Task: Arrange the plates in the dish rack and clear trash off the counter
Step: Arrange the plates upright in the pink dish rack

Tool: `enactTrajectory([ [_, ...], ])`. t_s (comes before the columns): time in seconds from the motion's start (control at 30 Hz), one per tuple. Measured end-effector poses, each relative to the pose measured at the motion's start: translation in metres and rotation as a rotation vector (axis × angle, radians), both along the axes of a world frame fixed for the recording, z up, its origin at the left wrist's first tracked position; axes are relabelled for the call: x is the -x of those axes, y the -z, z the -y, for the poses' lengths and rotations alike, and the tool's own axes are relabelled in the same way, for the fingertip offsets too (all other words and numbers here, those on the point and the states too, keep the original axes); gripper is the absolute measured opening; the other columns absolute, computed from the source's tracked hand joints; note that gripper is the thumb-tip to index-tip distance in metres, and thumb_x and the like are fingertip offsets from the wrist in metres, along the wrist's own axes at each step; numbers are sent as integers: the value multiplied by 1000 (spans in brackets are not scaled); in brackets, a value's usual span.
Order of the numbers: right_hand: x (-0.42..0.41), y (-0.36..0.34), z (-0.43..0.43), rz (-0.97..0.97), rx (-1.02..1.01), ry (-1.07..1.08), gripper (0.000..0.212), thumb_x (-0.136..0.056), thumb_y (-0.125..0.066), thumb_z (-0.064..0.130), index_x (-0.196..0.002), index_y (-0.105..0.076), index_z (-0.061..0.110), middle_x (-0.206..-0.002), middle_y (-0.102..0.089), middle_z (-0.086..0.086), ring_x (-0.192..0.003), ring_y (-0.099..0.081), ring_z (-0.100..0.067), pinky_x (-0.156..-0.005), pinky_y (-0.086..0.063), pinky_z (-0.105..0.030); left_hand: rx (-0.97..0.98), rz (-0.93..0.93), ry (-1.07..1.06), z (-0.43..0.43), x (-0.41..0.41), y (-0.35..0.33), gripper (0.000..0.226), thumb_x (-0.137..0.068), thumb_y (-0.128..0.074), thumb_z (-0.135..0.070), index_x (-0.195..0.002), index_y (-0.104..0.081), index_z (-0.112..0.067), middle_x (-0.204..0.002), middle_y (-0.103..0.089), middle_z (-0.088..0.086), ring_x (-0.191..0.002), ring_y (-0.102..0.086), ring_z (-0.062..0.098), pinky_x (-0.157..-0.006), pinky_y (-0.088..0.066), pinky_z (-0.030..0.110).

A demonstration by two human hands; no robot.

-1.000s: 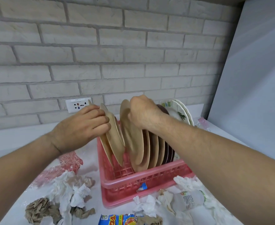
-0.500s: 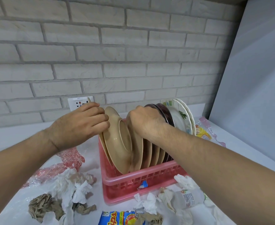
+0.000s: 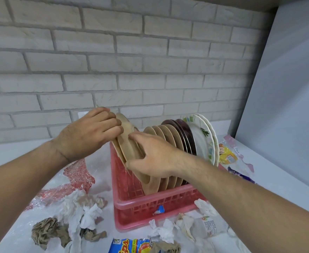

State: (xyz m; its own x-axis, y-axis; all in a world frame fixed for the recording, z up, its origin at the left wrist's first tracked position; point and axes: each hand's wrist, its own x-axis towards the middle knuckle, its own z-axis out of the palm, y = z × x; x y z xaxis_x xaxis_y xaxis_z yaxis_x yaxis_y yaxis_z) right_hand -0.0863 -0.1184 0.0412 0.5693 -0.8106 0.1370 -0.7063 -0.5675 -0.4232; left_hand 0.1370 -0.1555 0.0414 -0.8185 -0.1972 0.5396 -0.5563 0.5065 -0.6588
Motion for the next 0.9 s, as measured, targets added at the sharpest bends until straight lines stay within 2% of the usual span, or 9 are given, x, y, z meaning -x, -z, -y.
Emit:
enactTrajectory([
  [0.07,-3,7,-2,14,26,9,77,-80,-70,46,-142,-33,18,-149,-33,1,-130,-43,-21,-105,-43,-38,8,-9,7,2,3,-3,28,-99,-35,4,-94,-62,-3,-96,-65,14,-90,-60,33,-93,-45,46],
  [0.13,-6,11,-3,8,39,68,80,-83,-67,40,-146,-21,23,-156,-24,0,-134,-41,-28,-105,-42,-41,15,-4,17,5,8,-6,26,-98,-37,3,-96,-61,-3,-96,-65,14,-91,-59,34,-94,-44,46],
  [0.23,-11,15,-5,-37,86,102,77,-85,-63,29,-145,-15,29,-147,-36,-10,-123,-50,-36,-97,-49,-46,24,12,23,5,11,-11,23,-97,-37,4,-99,-59,-4,-97,-65,14,-92,-58,33,-94,-44,46],
  [0.4,-13,17,-3,-74,63,69,97,-82,-66,10,-150,-2,36,-140,-36,-7,-104,-59,-28,-78,-58,-35,18,30,24,5,9,-13,27,-101,-30,2,-101,-57,-4,-95,-64,13,-89,-60,34,-91,-46,46],
  [0.53,-14,13,-2,-61,-17,44,99,-76,-65,2,-149,-8,36,-123,-41,1,-123,-46,-38,-92,-53,-42,-3,17,28,7,7,-12,29,-103,-28,-1,-102,-57,-4,-95,-64,13,-88,-60,33,-89,-48,46],
  [0.63,-14,12,-1,53,-17,51,73,-78,-60,4,-138,-29,32,-112,-45,8,-104,-53,-22,-81,-55,-36,-17,11,-4,10,2,-10,21,-98,-38,4,-104,-56,-4,-100,-63,14,-90,-57,32,-92,-45,43],
  [0.7,-16,12,-2,87,44,97,52,-84,-55,10,-129,-38,28,-112,-49,7,-100,-54,-20,-80,-54,-37,-35,-8,-48,13,-4,-11,22,-91,-48,10,-106,-56,-4,-105,-62,14,-92,-56,31,-95,-41,43],
  [0.8,-17,4,-5,70,89,160,35,-91,-49,14,-126,-41,18,-115,-49,-1,-102,-54,-24,-87,-51,-41,-7,-7,-138,13,-14,-13,17,-92,-49,4,-104,-56,-7,-110,-61,14,-96,-57,33,-96,-40,46],
  [0.9,-16,-4,-3,46,138,218,30,-95,-47,16,-124,-40,13,-119,-50,-5,-105,-53,-27,-87,-47,-38,-5,1,-213,10,-22,-14,7,-91,-55,-4,-97,-54,-7,-109,-61,15,-96,-58,35,-85,-43,47],
])
